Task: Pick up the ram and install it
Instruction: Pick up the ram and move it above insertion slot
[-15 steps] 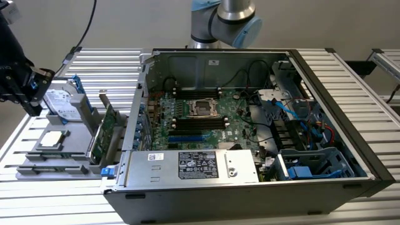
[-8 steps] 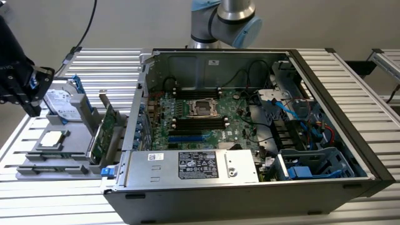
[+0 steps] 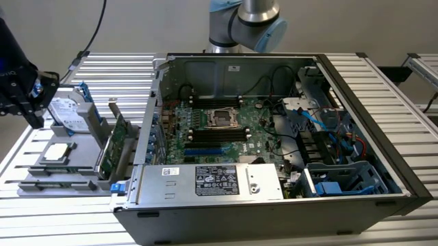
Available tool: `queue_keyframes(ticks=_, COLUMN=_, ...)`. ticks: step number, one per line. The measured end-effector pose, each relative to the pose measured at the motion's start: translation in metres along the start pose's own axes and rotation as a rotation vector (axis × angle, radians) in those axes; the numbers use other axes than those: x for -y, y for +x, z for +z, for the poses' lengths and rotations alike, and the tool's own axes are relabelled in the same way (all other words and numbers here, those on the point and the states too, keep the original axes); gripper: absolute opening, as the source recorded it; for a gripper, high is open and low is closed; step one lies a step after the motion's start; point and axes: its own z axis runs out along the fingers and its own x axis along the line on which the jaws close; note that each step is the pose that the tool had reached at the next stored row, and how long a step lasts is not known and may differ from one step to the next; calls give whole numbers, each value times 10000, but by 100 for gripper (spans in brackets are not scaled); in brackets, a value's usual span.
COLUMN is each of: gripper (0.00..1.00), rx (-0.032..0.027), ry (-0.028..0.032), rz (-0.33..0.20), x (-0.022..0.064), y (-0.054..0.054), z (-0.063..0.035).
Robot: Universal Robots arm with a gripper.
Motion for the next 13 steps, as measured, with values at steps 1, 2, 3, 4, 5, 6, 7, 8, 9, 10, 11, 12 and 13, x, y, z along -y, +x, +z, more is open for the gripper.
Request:
queue_keyframes(ticks=1, gripper=11, rx=-9, ry=9, rz=-180, x=0, y=0, z=1)
queue_keyframes(ticks=2, gripper=11, rx=-16, ry=18, rz=-353, x=0, y=0, z=3)
queue_keyframes(ticks=3, gripper=11, rx=-24, ry=28, rz=-534, x=0, y=0, z=5)
queue_keyframes(ticks=4, gripper=11, rx=-33, ry=37, rz=-712, x=0, y=-1, z=6)
queue_keyframes(ticks=5, gripper=11, rx=-42, ry=46, rz=-898, x=1, y=-1, z=8)
queue_keyframes(ticks=6, gripper=11, rx=-50, ry=55, rz=-1088, x=1, y=-1, z=10)
queue_keyframes(ticks=7, gripper=11, rx=-58, ry=62, rz=-1267, x=1, y=-1, z=12)
queue_keyframes(ticks=8, gripper=11, rx=-65, ry=68, rz=-1448, x=1, y=-1, z=14)
queue_keyframes(ticks=9, gripper=11, rx=-71, ry=70, rz=-1621, x=1, y=-1, z=15)
queue_keyframes(ticks=10, gripper=11, rx=-77, ry=72, rz=-1807, x=1, y=-1, z=17)
queue_keyframes(ticks=11, gripper=11, rx=-78, ry=69, rz=-1987, x=1, y=-1, z=19)
queue_keyframes(ticks=12, gripper=11, rx=-76, ry=58, rz=-2166, x=0, y=-1, z=24)
queue_keyframes(ticks=13, gripper=11, rx=-68, ry=36, rz=-2354, x=1, y=-1, z=29)
